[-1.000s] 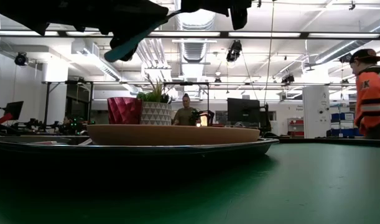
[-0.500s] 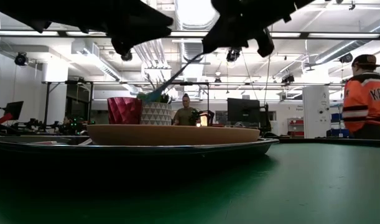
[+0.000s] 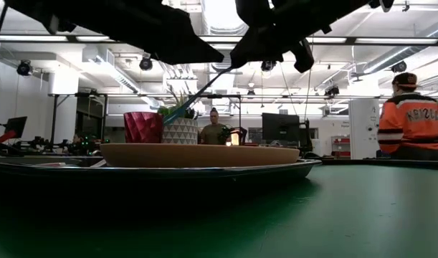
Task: Pick and place plate/cup/fork/spoon on tray
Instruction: Put the blue spoon on the black tray to the right of the pink fork
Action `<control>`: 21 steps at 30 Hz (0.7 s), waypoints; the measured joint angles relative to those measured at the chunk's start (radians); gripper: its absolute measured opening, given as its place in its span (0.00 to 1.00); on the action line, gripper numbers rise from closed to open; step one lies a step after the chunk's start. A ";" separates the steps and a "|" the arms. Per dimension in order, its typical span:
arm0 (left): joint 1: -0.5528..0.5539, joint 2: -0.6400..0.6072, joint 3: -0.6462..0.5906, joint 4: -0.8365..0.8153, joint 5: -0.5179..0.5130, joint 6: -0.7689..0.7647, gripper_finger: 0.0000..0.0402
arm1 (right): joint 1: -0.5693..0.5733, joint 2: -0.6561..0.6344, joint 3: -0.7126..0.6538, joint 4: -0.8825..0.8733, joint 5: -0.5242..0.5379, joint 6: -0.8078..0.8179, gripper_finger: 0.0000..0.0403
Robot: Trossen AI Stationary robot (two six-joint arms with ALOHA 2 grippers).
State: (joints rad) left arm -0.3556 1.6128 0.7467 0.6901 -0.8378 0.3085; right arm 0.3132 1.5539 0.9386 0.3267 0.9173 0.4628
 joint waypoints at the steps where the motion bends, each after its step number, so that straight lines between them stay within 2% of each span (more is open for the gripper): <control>1: -0.004 0.001 0.000 -0.001 -0.005 0.005 0.32 | -0.002 0.000 0.000 0.000 0.000 0.000 0.03; 6: 0.003 0.012 -0.012 -0.002 -0.009 -0.015 0.30 | -0.004 0.000 0.000 0.002 0.000 0.001 0.03; 13: 0.012 0.080 0.001 0.009 -0.010 -0.020 0.20 | -0.004 0.000 0.000 0.018 0.002 -0.002 0.03; 21: 0.024 0.082 0.001 0.024 -0.031 -0.041 0.12 | -0.005 0.000 0.000 0.024 0.008 -0.002 0.03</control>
State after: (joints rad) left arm -0.3316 1.6951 0.7475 0.7143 -0.8687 0.2672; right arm 0.3084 1.5539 0.9382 0.3511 0.9248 0.4610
